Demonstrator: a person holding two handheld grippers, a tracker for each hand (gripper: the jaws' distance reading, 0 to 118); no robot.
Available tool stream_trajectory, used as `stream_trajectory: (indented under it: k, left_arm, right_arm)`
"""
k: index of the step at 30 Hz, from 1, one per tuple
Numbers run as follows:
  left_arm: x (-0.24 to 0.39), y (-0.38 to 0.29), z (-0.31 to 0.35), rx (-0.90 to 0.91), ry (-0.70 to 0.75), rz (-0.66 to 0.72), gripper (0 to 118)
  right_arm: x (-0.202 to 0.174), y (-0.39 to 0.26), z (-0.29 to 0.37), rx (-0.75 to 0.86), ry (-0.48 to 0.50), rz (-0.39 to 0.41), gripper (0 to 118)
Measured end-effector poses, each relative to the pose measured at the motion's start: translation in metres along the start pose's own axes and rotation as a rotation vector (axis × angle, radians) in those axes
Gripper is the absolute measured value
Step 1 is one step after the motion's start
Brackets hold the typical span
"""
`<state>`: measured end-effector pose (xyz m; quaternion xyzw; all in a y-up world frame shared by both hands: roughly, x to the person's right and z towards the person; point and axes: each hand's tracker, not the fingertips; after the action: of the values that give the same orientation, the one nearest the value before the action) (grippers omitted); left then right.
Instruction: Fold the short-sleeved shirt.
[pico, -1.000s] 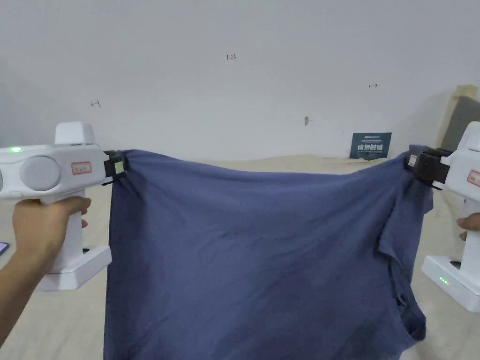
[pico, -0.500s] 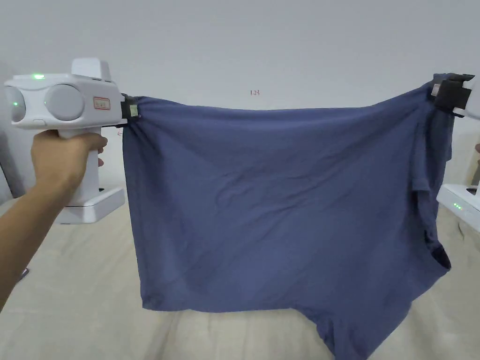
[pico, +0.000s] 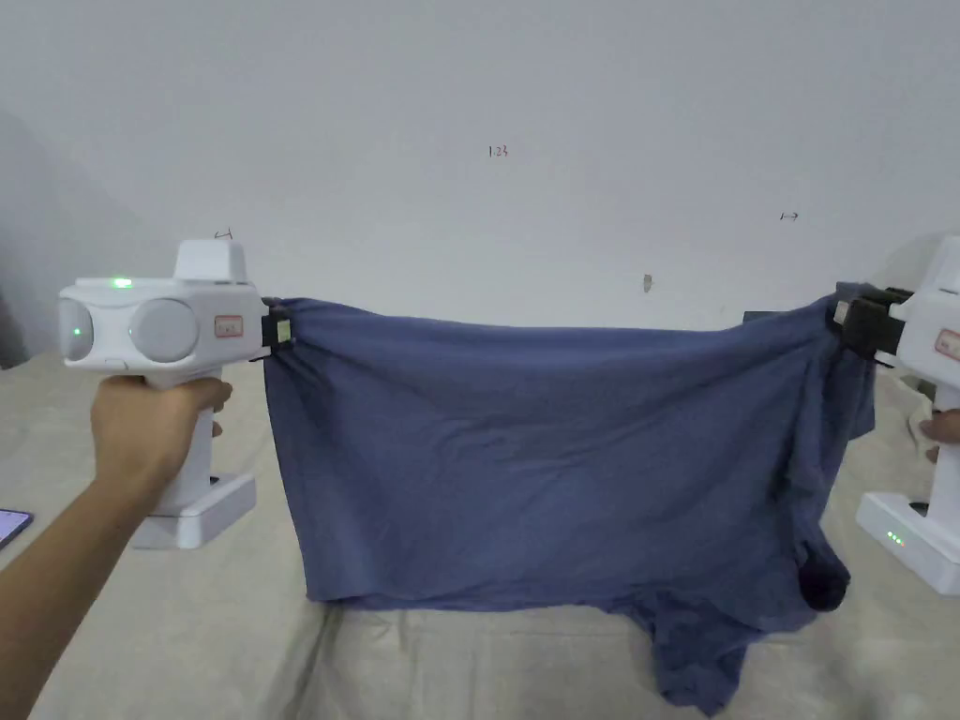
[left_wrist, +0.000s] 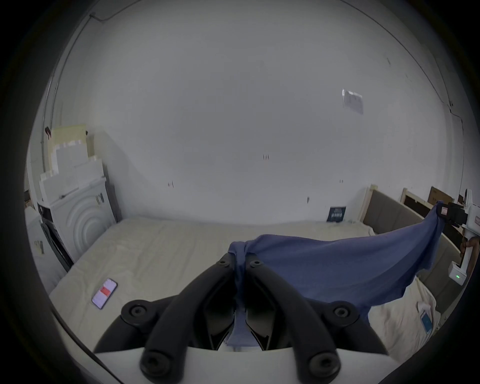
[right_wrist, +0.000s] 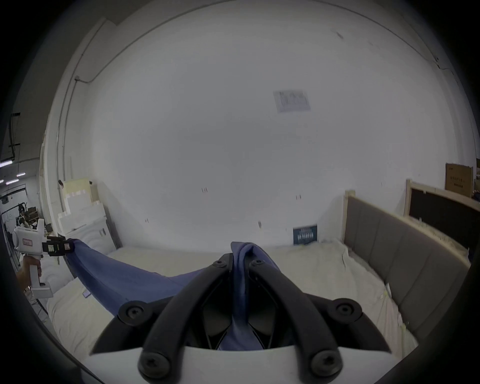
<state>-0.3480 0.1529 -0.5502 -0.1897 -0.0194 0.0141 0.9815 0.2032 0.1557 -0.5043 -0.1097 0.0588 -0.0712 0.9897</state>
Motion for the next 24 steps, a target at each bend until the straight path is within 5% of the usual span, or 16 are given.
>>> stream_trajectory:
  k: [11,24]
  left_arm:
    - [-0.008,-0.173,0.031,-0.206,-0.018,0.066,3]
    - [-0.033,-0.304,0.118,-0.348,-0.019,0.165,3]
  right_arm:
    - [0.026,-0.156,0.046,-0.231,0.018,-0.099,5]
    - [0.022,-0.245,0.161,-0.35,0.075,-0.184,5]
